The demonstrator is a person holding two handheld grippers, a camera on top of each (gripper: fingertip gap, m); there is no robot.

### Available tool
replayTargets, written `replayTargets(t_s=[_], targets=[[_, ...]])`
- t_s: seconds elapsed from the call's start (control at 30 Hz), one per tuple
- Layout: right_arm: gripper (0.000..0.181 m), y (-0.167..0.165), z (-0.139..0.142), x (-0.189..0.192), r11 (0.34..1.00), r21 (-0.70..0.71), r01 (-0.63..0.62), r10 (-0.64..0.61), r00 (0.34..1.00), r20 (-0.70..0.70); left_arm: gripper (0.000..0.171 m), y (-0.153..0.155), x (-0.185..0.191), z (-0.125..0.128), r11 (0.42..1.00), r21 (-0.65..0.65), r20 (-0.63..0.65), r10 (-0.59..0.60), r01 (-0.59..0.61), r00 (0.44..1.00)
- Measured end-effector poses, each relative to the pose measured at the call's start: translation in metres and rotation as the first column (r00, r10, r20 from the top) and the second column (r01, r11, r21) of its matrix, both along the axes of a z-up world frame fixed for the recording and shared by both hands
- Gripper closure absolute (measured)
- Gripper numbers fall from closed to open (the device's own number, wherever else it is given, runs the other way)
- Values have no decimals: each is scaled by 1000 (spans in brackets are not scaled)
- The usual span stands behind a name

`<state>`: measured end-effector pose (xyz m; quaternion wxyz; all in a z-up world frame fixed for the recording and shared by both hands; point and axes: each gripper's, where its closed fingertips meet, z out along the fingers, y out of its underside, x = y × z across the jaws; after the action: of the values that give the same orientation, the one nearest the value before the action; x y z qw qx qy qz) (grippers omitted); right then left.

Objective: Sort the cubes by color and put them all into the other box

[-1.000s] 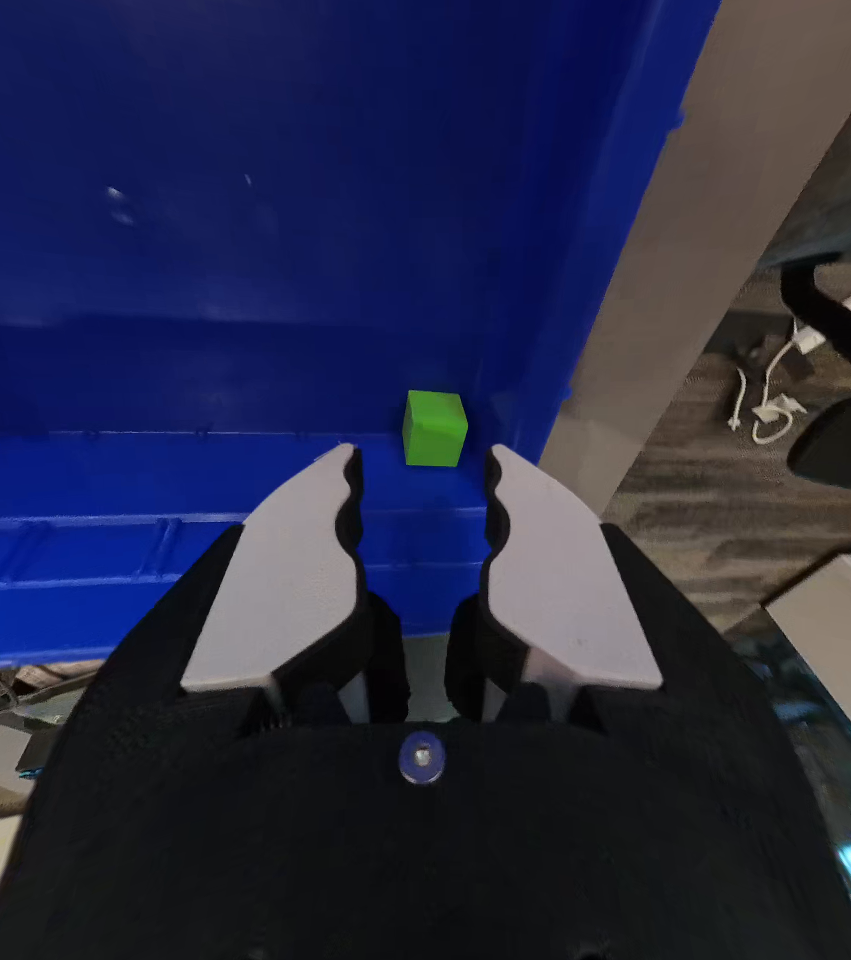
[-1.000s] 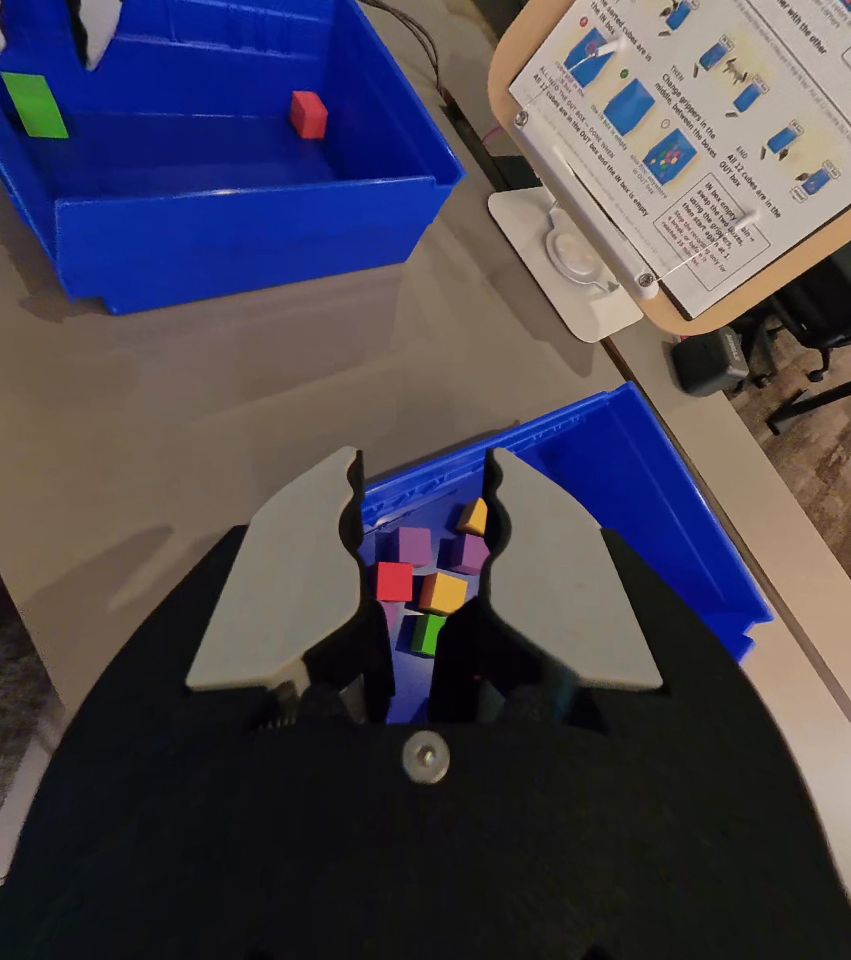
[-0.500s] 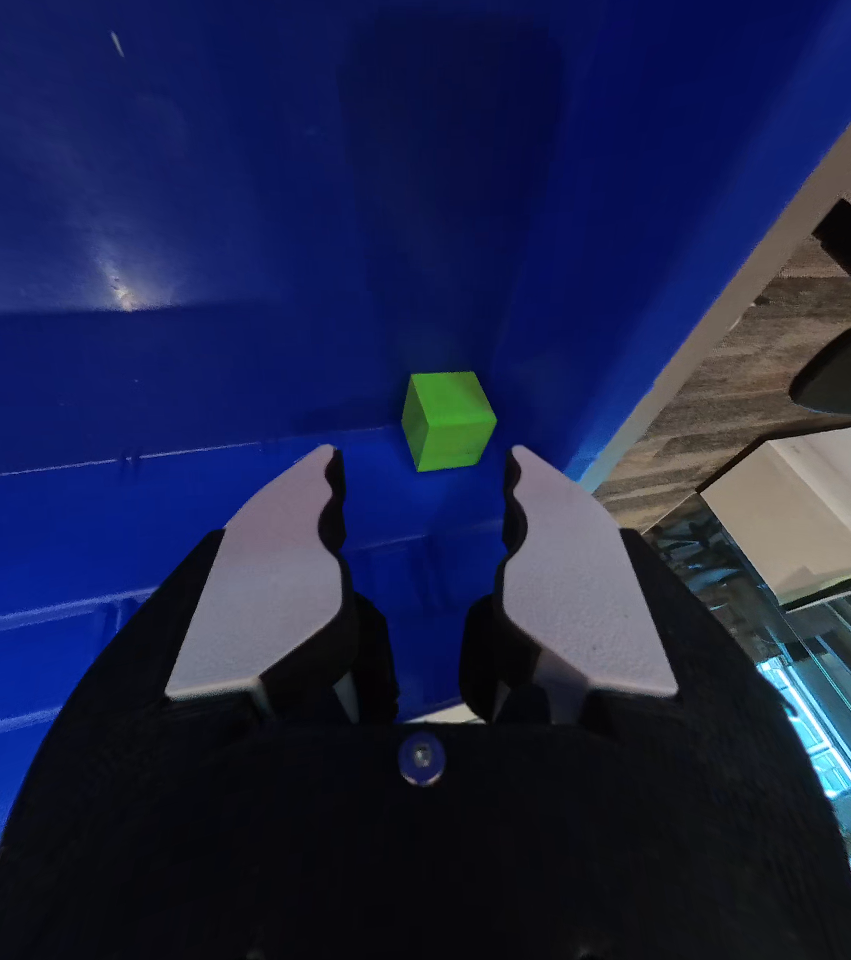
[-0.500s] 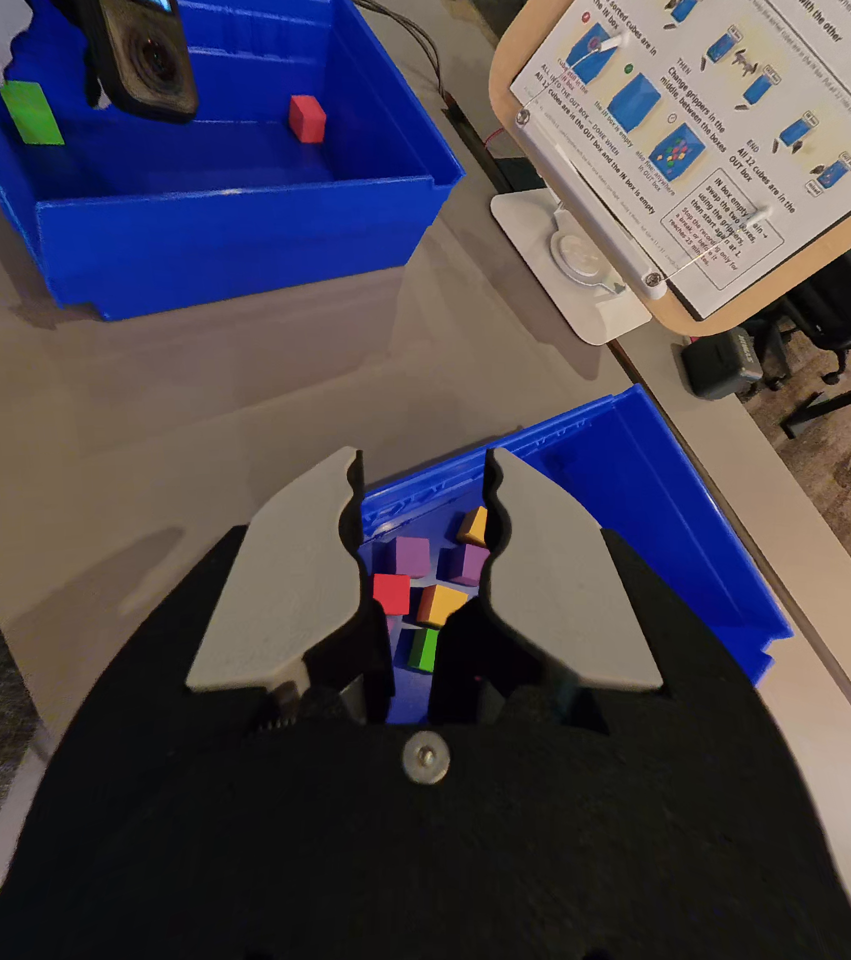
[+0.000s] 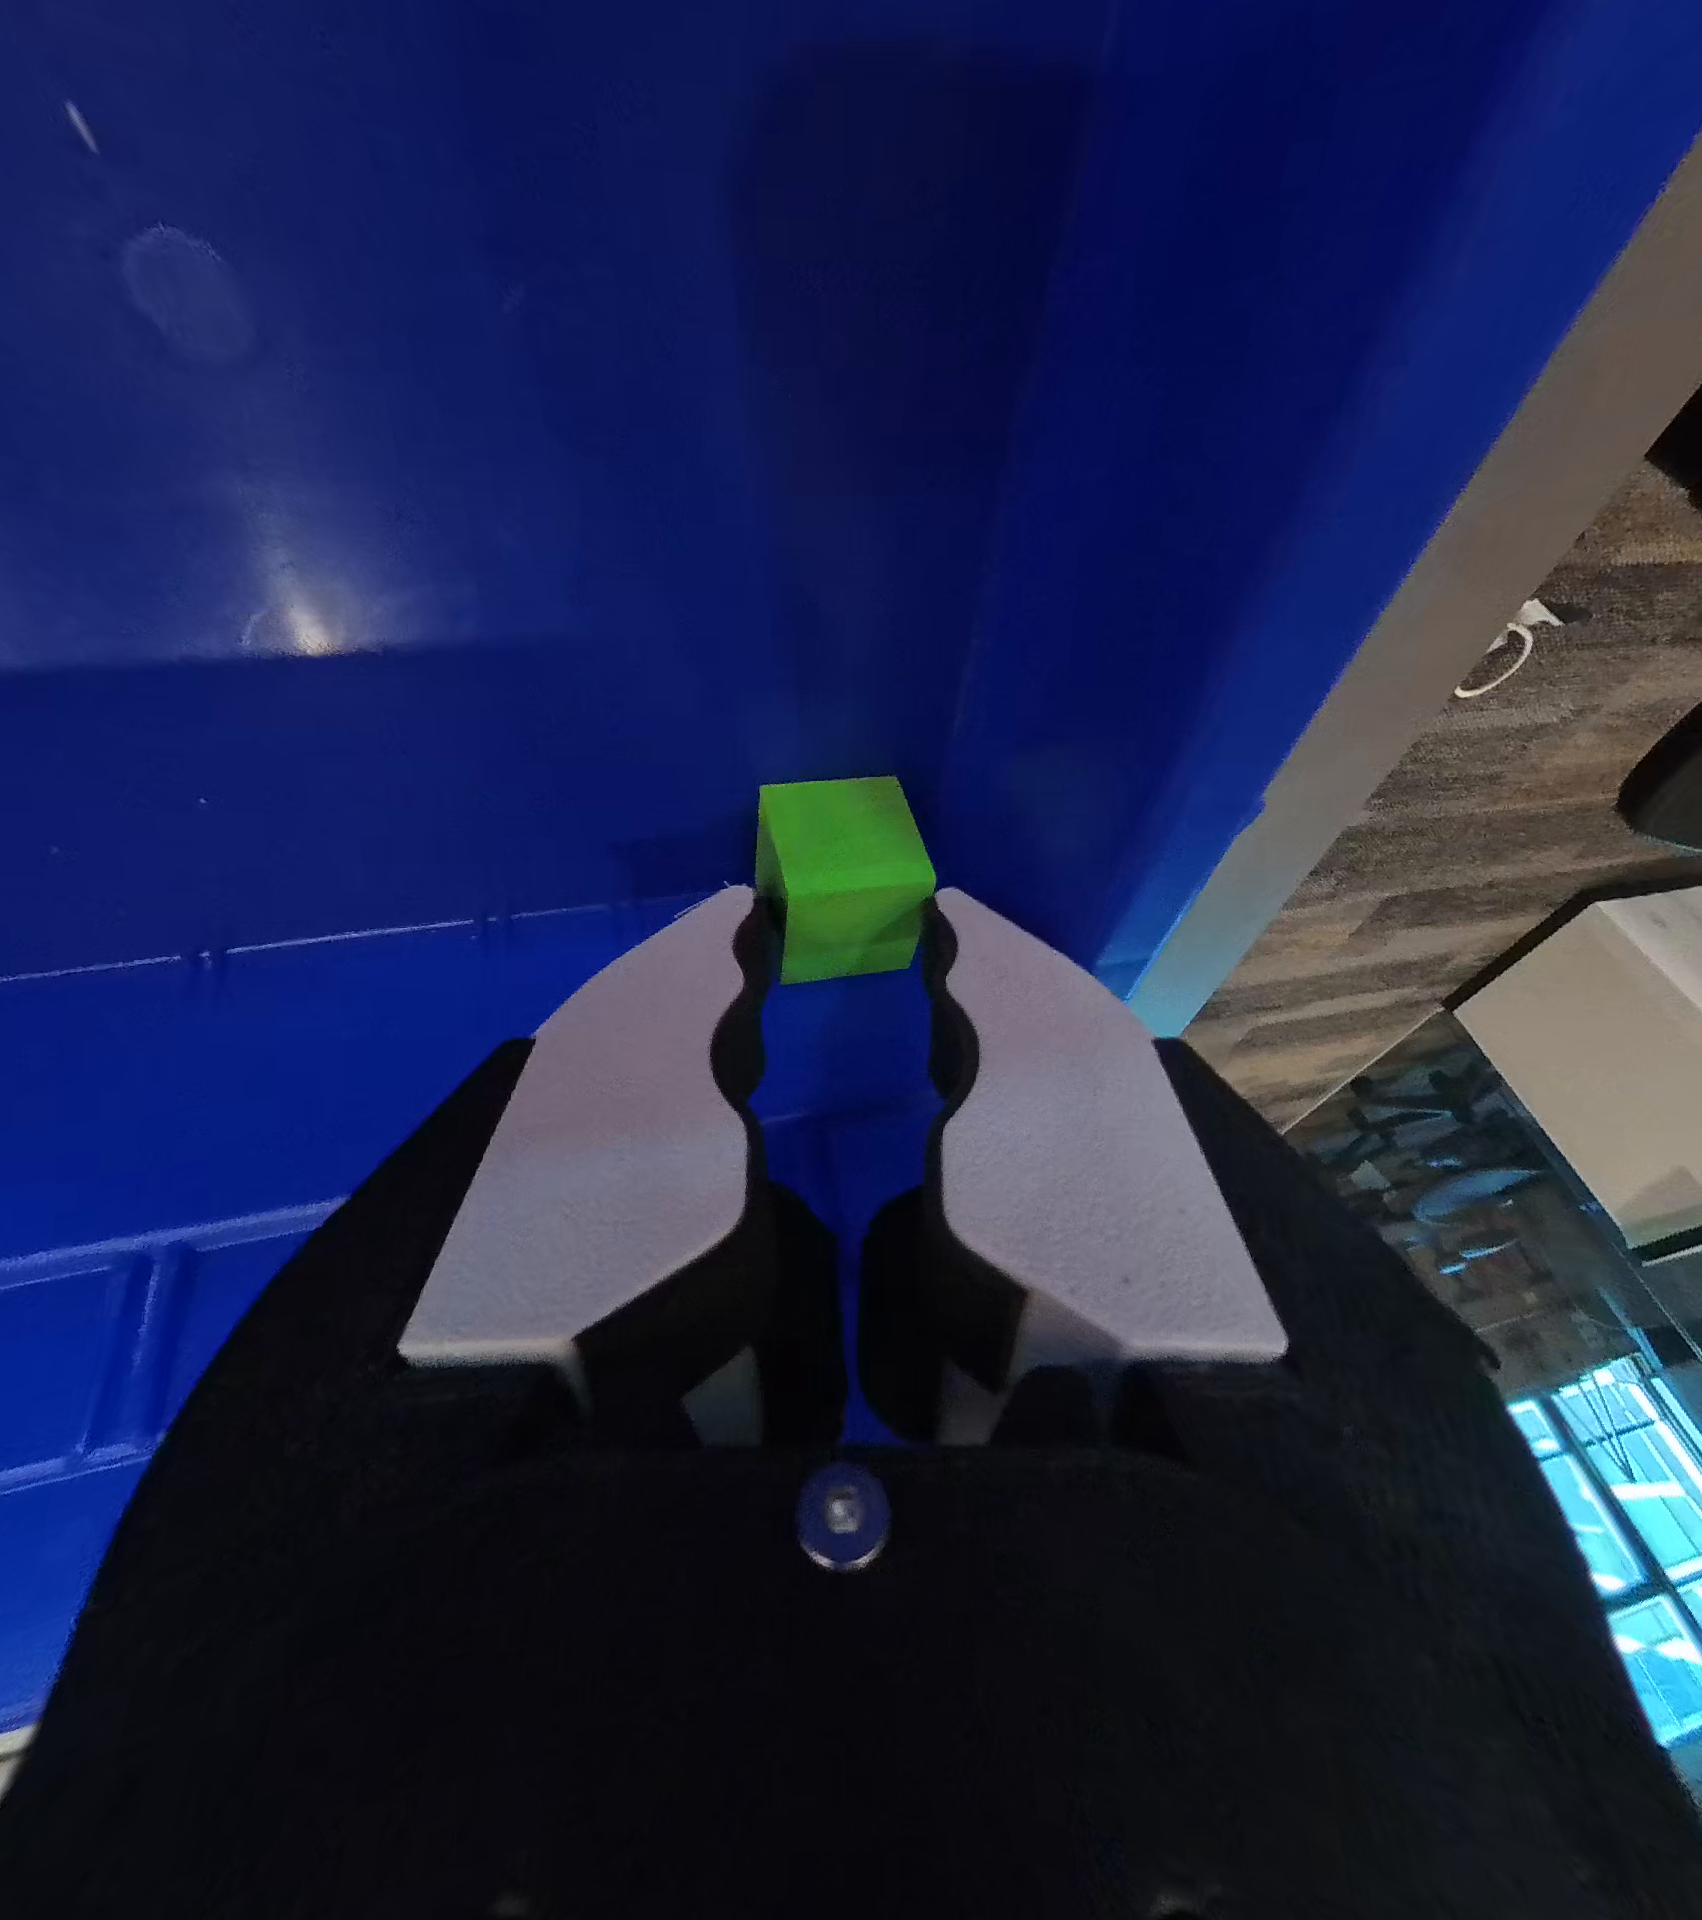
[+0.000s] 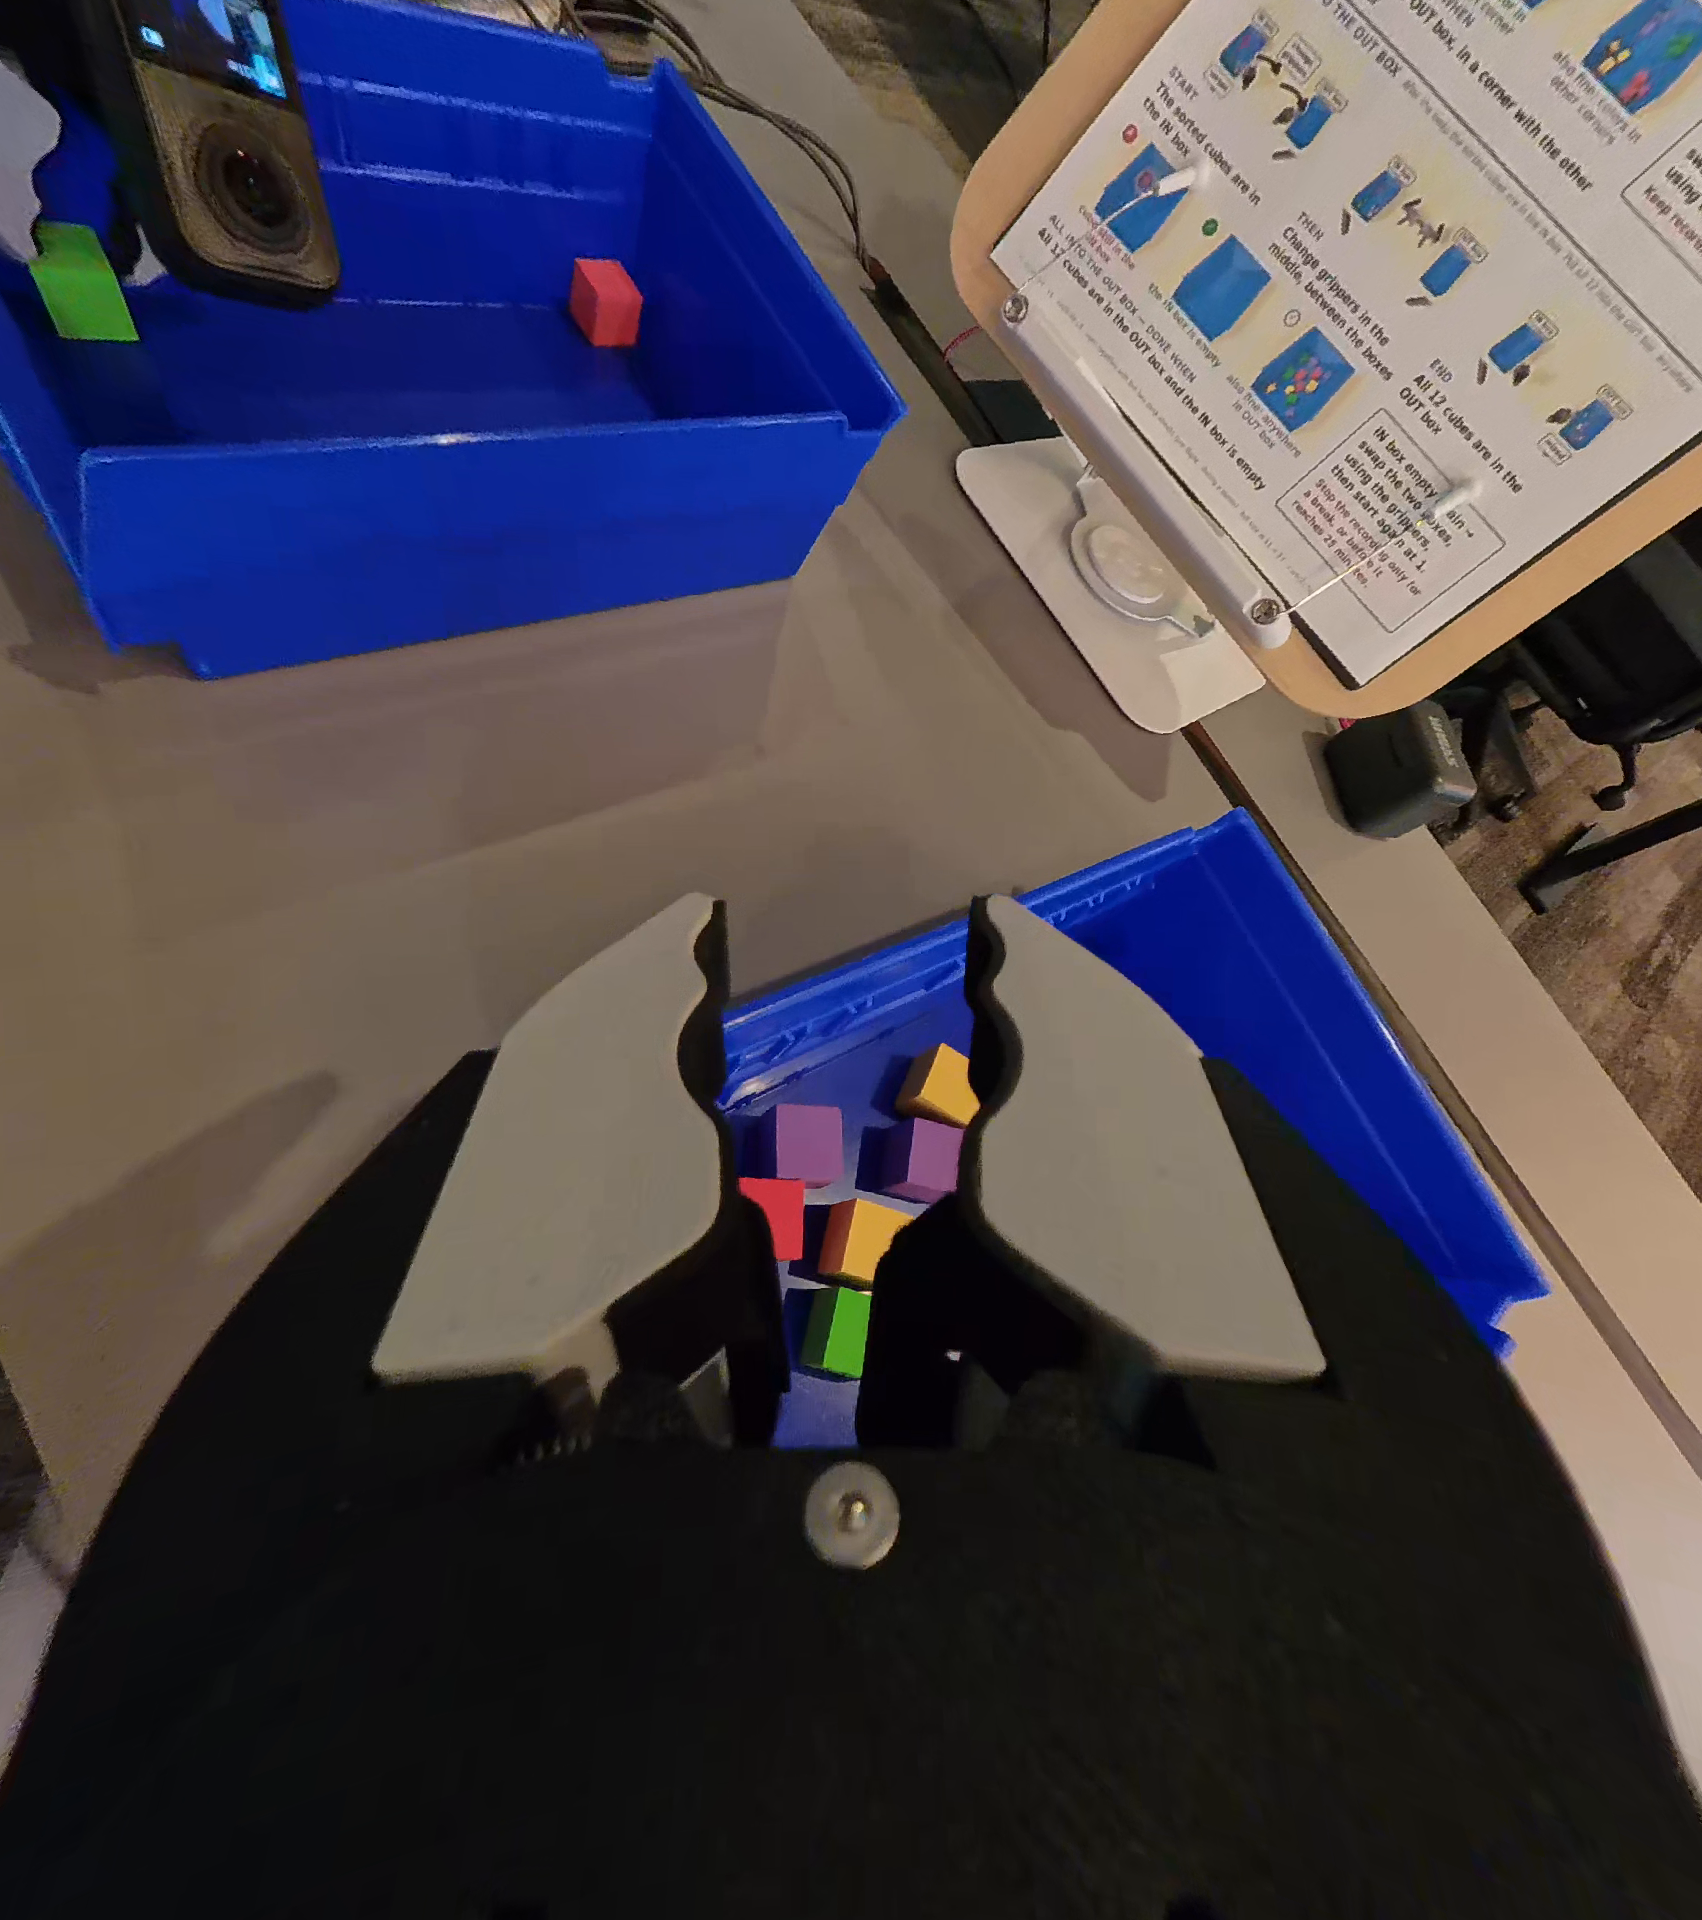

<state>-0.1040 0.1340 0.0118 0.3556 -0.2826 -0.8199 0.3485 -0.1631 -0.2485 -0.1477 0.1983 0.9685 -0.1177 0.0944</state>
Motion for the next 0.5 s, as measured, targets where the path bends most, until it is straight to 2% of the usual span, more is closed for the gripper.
replayTargets(t_s=[0.17,0.23,0.3,0.37,0.4,0.43,0.5], targets=[[138,-3,3,5,1000,4,-5,5,1000,-11,144,-3,-5,2,999,24,-38,27,-26,999],[139,-8,1,6,1000,2,-19,19,1000,-10,144,3,-6,8,992,87,-19,91,-89,996],[139,-19,0,7,999,-7,-53,53,998,-23,144,19,-6,22,964,204,31,170,-173,985],[137,-38,2,7,993,-32,-118,115,991,-69,144,47,1,45,879,363,170,265,-310,949],[136,-52,3,7,985,-47,-164,159,982,-101,144,63,7,62,806,440,281,295,-396,913],[135,-66,4,8,976,-53,-209,200,970,-134,144,80,14,82,718,499,406,302,-486,862],[133,-92,4,9,962,-40,-272,259,946,-196,145,109,28,127,526,548,645,231,-651,729]])
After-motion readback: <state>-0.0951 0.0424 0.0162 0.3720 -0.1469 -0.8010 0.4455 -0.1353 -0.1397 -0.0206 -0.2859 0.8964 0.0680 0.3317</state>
